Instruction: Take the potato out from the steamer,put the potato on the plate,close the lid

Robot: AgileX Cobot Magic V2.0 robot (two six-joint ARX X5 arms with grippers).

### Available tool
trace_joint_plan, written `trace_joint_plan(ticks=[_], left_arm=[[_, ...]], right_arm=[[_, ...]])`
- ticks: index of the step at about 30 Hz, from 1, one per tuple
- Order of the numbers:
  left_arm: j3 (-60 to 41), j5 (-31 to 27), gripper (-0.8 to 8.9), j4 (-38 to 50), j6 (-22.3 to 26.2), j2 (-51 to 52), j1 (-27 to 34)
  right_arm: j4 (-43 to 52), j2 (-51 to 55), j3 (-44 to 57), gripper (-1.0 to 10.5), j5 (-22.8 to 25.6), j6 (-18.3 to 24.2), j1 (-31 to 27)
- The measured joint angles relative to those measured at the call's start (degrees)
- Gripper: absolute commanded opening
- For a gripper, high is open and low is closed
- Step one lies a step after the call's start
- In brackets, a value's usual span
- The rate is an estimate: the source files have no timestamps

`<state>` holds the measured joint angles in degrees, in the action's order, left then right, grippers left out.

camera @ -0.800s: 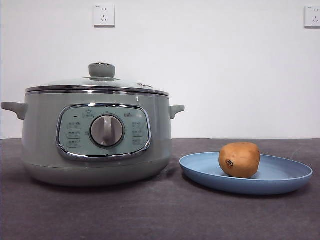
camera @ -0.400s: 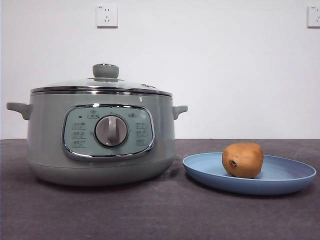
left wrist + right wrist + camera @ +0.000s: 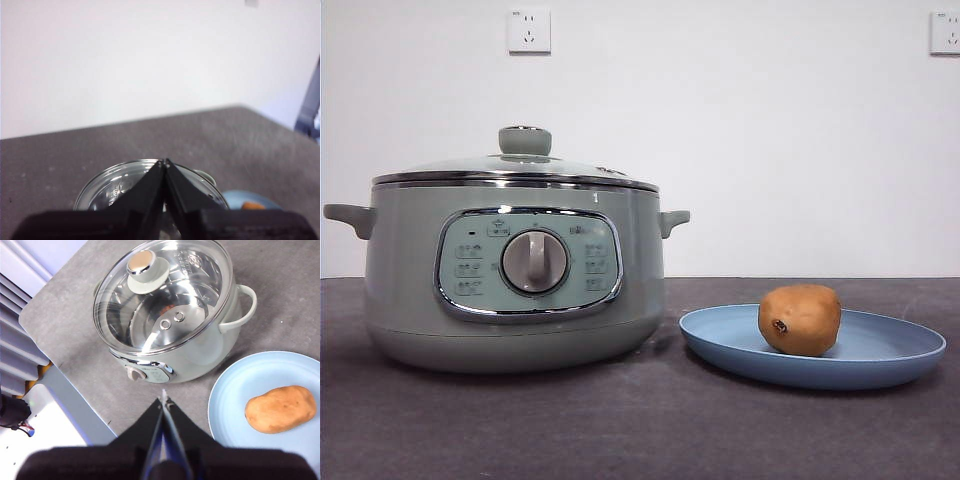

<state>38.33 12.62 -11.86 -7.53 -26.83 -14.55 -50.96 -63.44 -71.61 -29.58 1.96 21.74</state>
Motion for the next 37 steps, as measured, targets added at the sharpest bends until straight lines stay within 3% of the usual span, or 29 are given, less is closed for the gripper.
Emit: trace_joint_plan(ticks=[4,11,21,28,37], left_arm=[[-16.6,0.0,-0.03,10.3,-3.4,11.6,1.5],[-30.7,-0.3,-0.03,13.1,-6.8,24.2,3.4],[-37.1,-0.5,-0.03,12.0,-9.2,26.6,4.4],[-37.4,-1.9,-0.03,2.0,-10.6,26.6,5.2],[-37.4,-2.0,-0.03,1.9,-10.8,26.6,5.5]], right_arm=[[0.0,0.0,0.0,0.0,0.0,0.0,0.0],[0.0,0.0,0.0,0.0,0.0,0.0,0.0],[0.0,0.0,0.0,0.0,0.0,0.0,0.0],[0.0,0.0,0.0,0.0,0.0,0.0,0.0],[0.0,0.0,0.0,0.0,0.0,0.0,0.0]])
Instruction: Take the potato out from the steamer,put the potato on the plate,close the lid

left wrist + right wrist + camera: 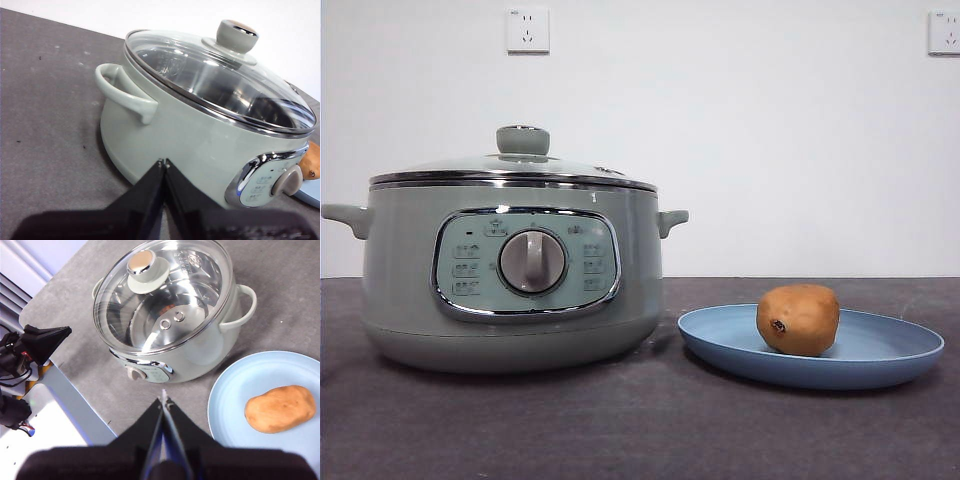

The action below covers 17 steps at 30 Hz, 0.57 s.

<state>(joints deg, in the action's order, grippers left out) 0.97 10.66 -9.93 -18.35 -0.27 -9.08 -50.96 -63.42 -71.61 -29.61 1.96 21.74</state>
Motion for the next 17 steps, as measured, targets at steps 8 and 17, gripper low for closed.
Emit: trace_joint_plan(ticks=[8,17], left_arm=[[0.0,0.0,-0.03,0.0,0.0,0.0,0.0],[0.0,0.0,-0.03,0.0,-0.2,0.0,0.0]], right_arm=[[0.0,0.0,0.0,0.0,0.0,0.0,0.0],[0.0,0.1,0.0,0.0,0.3,0.1,0.2]])
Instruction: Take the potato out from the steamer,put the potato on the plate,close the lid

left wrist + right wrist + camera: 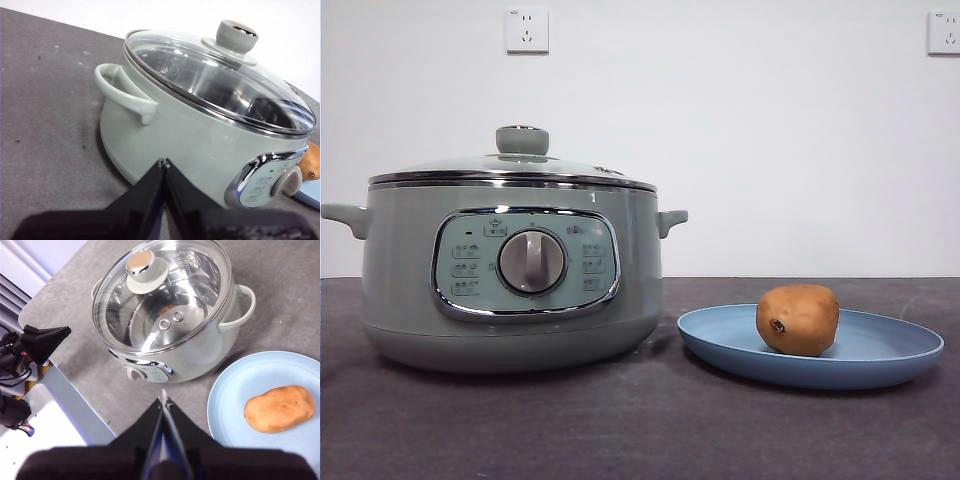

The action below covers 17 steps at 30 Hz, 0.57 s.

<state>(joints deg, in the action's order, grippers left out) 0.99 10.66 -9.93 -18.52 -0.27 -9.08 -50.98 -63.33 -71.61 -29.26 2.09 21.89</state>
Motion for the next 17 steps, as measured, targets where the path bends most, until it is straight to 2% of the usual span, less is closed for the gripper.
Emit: trace_joint_plan(ticks=[4,8,13,17], left_arm=[[0.0,0.0,-0.03,0.0,0.0,0.0,0.0],[0.0,0.0,-0.03,0.0,0.0,0.0,0.0],[0.0,0.0,-0.03,0.0,0.0,0.0,0.0],[0.0,0.0,-0.03,0.0,0.0,0.0,0.0]], right_arm=[[0.0,3.2,0.0,0.0,6.0,-0.1,-1.0],[1.7,11.1,0.3,0.0,12.9,0.8,-4.3],[13.8,22.9,9.5,0.0,13.9,0.8,-10.8],[23.5,33.4,23.4,0.0,14.5,0.8,-16.1]])
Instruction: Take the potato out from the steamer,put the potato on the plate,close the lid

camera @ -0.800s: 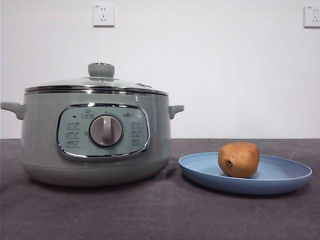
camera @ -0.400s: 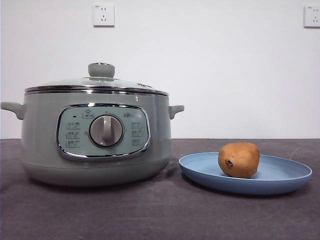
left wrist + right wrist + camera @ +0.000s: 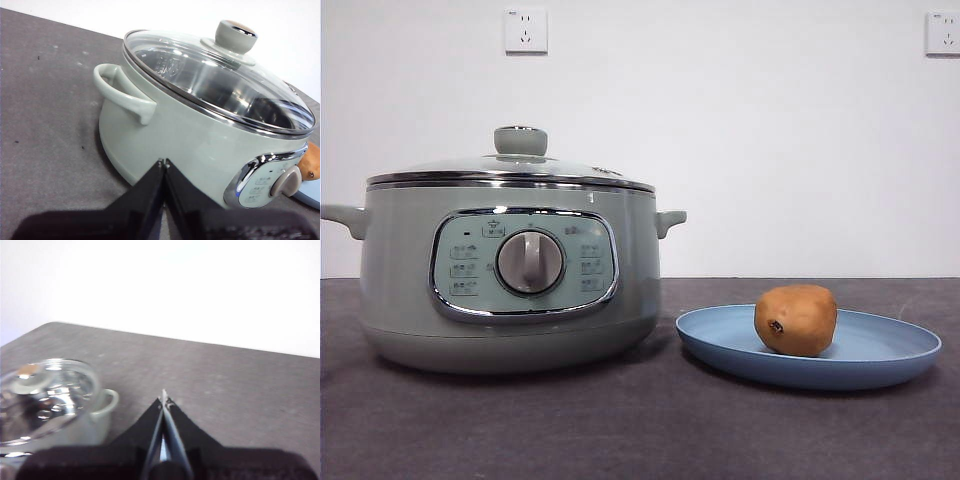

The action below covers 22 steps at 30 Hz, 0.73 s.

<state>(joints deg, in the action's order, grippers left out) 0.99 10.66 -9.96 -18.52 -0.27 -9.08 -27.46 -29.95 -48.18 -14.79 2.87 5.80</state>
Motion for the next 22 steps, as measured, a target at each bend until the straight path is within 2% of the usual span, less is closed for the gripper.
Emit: trace_joint_plan(ticks=[3,7,13,22], left_arm=[[0.0,0.0,-0.03,0.0,0.0,0.0,0.0],[0.0,0.0,-0.03,0.0,0.0,0.0,0.0],[0.0,0.0,-0.03,0.0,0.0,0.0,0.0],[0.0,0.0,-0.03,0.0,0.0,0.0,0.0]], right_arm=[[5.0,5.6,10.4,0.0,0.0,-0.8,-2.2],[14.0,11.1,24.2,0.0,0.0,-4.8,-2.8],[25.7,16.8,39.1,0.0,0.0,-9.8,-2.8],[26.3,25.9,46.0,0.0,0.0,-12.2,-2.8]])
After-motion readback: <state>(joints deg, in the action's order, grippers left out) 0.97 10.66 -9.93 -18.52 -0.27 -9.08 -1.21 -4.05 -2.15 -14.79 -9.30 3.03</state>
